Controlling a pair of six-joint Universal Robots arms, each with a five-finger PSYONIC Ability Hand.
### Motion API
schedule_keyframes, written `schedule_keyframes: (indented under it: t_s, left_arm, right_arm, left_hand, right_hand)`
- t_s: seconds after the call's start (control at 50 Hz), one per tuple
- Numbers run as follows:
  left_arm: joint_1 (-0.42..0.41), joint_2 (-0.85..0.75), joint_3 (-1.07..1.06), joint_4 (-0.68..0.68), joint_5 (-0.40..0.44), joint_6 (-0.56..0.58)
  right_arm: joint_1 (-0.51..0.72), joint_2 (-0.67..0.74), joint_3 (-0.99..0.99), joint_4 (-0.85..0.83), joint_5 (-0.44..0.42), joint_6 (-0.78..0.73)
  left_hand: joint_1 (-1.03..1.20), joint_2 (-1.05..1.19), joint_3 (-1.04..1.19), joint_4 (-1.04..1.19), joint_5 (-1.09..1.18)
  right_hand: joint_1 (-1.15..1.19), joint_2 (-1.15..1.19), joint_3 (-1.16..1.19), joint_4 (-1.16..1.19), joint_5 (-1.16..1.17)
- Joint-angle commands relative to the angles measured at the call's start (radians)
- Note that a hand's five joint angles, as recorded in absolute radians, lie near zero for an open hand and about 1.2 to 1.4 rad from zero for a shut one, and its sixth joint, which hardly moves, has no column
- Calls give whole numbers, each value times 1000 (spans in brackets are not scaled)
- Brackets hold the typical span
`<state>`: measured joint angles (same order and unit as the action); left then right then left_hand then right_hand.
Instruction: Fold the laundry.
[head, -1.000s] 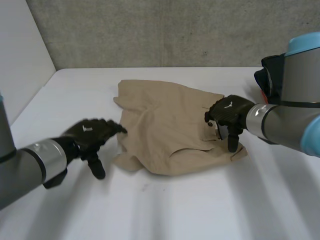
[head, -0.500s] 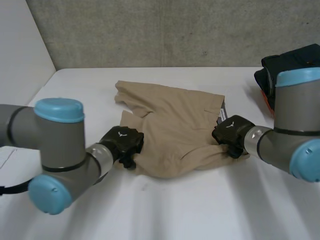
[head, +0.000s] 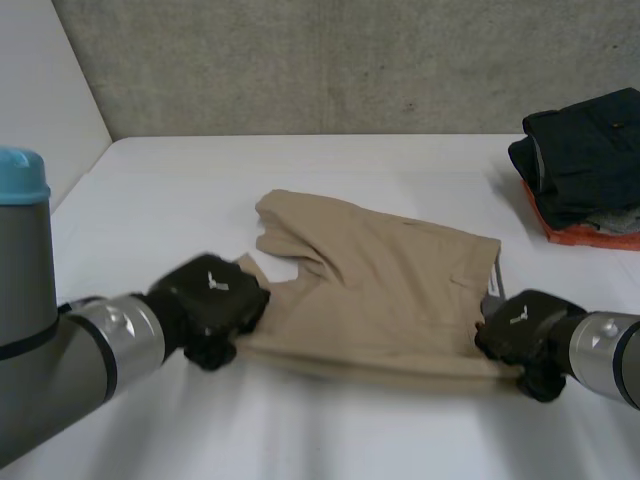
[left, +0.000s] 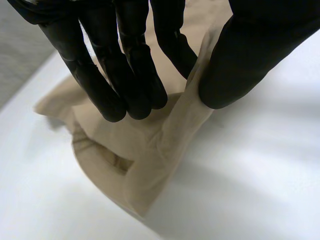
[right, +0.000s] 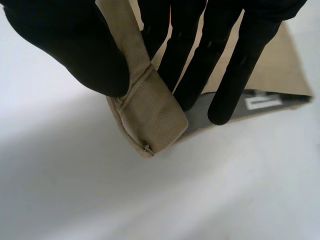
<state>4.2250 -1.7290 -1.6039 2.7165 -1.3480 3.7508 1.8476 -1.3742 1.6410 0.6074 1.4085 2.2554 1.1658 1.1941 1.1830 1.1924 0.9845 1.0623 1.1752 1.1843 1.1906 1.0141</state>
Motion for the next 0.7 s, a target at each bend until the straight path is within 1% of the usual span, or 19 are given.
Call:
schedule_keyframes:
  t_s: [0.02, 0.06, 0.08, 0.12, 0.16, 0.18, 0.2, 0.22, 0.26, 0.28, 0.34, 0.36, 0.42, 0.5, 0.58, 0.6, 0.64, 0.66, 0.7]
  left_arm:
    - [-26, -138, 102, 20, -45, 73]
    - [-33, -178, 223, 46, -89, 52]
    - [-34, -188, 269, 54, -97, 46]
    - [-36, -208, 434, 107, -131, 14]
    - [-36, -211, 545, 153, -141, -12]
    - [-37, -211, 643, 205, -146, -37]
    - [-39, -211, 691, 239, -146, -51]
    - [-36, -208, 775, 308, -148, -81]
    - [-33, -207, 840, 373, -148, -112]
    - [-31, -202, 887, 432, -146, -141]
    - [-28, -204, 944, 499, -152, -170]
    - [-25, -204, 967, 511, -155, -180]
    - [-19, -207, 976, 491, -157, -180]
    - [0, -201, 915, 430, -157, -187]
    - [16, -185, 751, 393, -154, -197]
    - [20, -175, 667, 394, -148, -200]
    - [20, -164, 575, 401, -134, -203]
    - [21, -158, 480, 413, -119, -201]
    - [18, -156, 385, 430, -97, -198]
  right_arm:
    - [35, 90, -75, -40, 6, -19]
    - [55, 121, -156, -104, 24, 1]
    - [61, 129, -190, -127, 33, 12]
    - [74, 145, -309, -217, 73, 56]
    - [82, 149, -392, -291, 101, 104]
    - [88, 146, -467, -381, 125, 154]
    - [91, 142, -499, -432, 135, 180]
    - [93, 133, -550, -533, 147, 232]
    - [94, 118, -579, -641, 155, 282]
    - [93, 94, -595, -760, 156, 321]
    - [93, 72, -598, -924, 158, 368]
    - [97, 70, -599, -1014, 161, 378]
    - [102, 78, -595, -1072, 158, 369]
    - [113, 93, -578, -1037, 139, 359]
    - [124, 96, -498, -976, 115, 360]
    - [124, 93, -450, -957, 106, 360]
    - [122, 93, -388, -943, 95, 362]
    - [119, 96, -321, -936, 86, 363]
    - [116, 99, -249, -931, 76, 365]
  left_hand:
    - [230, 202, 213, 204, 237]
    - [230, 202, 213, 204, 237]
    - [230, 202, 213, 204, 237]
    - [230, 202, 213, 204, 237]
    - [230, 202, 213, 204, 237]
    - [230, 202, 213, 204, 237]
    - [230, 202, 213, 204, 237]
    - [230, 202, 213, 204, 237]
    - [230, 202, 213, 204, 237]
    - [230, 202, 213, 204, 237]
    - [230, 202, 213, 204, 237]
    - [230, 202, 213, 204, 237]
    - [230, 202, 213, 204, 237]
    - [230, 202, 213, 204, 237]
    - [230, 202, 213, 204, 237]
    - [230, 202, 213, 204, 237]
    - [230, 202, 213, 204, 237]
    - [230, 202, 213, 204, 237]
    - [230, 202, 213, 204, 237]
  right_hand:
    - [334, 221, 212, 206, 208]
    - [334, 221, 212, 206, 208]
    - [334, 221, 212, 206, 208]
    - [334, 221, 212, 206, 208]
    - [334, 221, 212, 206, 208]
    - [334, 221, 212, 206, 208]
    - [334, 221, 212, 206, 208]
    - [334, 221, 212, 206, 208]
    - [334, 221, 212, 206, 208]
    - [334, 221, 212, 206, 208]
    - [334, 221, 212, 206, 208]
    - [334, 221, 212, 206, 208]
    - [334, 221, 212, 206, 208]
    - [334, 221, 212, 206, 208]
    - [334, 221, 212, 206, 208]
    - [334, 221, 212, 206, 208]
    - [334, 221, 212, 206, 208]
    - [334, 221, 212, 206, 208]
    - [334, 221, 212, 206, 208]
